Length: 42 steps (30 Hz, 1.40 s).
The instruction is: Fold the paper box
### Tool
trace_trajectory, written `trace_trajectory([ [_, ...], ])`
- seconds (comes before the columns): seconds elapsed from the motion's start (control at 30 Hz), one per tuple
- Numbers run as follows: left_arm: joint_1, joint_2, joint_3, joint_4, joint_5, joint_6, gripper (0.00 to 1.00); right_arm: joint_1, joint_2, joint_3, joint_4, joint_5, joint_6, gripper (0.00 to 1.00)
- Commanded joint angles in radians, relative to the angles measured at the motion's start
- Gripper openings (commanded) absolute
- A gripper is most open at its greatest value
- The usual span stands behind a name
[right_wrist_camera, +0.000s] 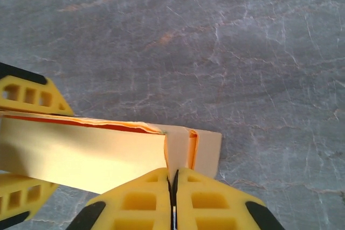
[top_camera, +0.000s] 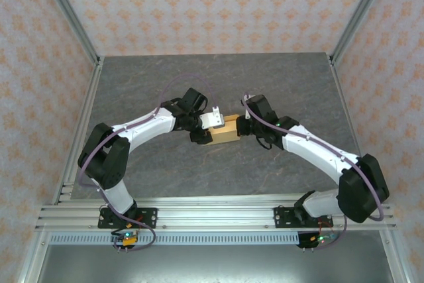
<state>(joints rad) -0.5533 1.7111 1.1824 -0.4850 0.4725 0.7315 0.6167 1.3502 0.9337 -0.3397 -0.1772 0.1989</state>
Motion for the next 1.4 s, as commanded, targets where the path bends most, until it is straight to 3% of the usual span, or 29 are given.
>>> trace_trajectory([
  [0.0,0.009,-0.015,-0.006,0.030,0.012,-0.019,0.52,0.008,0.019,0.033,-0.052,0.029,0.024,0.09],
  [0.37,0.011,-0.088,-0.089,0.206,0.008,-0.198,0.56,0.008,0.041,-0.016,-0.017,0.064,0.057,0.09],
  [0.5,0.012,-0.193,-0.167,0.317,-0.018,-0.326,0.68,0.018,0.045,-0.017,-0.013,0.084,0.067,0.08],
  [0.53,0.011,-0.220,-0.182,0.336,-0.037,-0.354,0.72,0.022,0.049,-0.016,-0.014,0.091,0.069,0.08],
  [0.6,0.011,-0.287,-0.220,0.380,-0.098,-0.416,0.92,0.035,0.056,-0.016,-0.019,0.111,0.075,0.08],
  [0.7,0.013,-0.373,-0.268,0.420,-0.163,-0.489,1.00,0.051,0.067,-0.018,-0.015,0.134,0.082,0.08],
  [0.83,0.014,-0.450,-0.318,0.440,-0.262,-0.611,1.00,0.055,0.066,-0.021,-0.011,0.152,0.112,0.08],
  [0.97,0.016,-0.522,-0.366,0.441,-0.430,-0.929,1.00,0.061,0.061,-0.023,-0.010,0.178,0.129,0.08],
  [1.03,0.016,-0.537,-0.364,0.396,-0.448,-1.031,0.95,0.076,0.061,-0.021,-0.014,0.204,0.131,0.08],
  [1.1,0.006,-0.551,-0.388,0.405,-0.415,-1.055,0.77,0.094,0.062,-0.015,-0.017,0.227,0.129,0.08],
  [1.17,-0.014,-0.571,-0.431,0.444,-0.409,-1.040,0.74,0.106,0.073,-0.004,-0.025,0.239,0.131,0.08],
  [1.27,-0.042,-0.571,-0.448,0.438,-0.451,-0.996,0.60,0.114,0.088,0.010,-0.036,0.248,0.138,0.08],
  [1.37,-0.055,-0.529,-0.430,0.415,-0.431,-0.949,0.56,0.115,0.094,0.017,-0.044,0.251,0.146,0.08],
])
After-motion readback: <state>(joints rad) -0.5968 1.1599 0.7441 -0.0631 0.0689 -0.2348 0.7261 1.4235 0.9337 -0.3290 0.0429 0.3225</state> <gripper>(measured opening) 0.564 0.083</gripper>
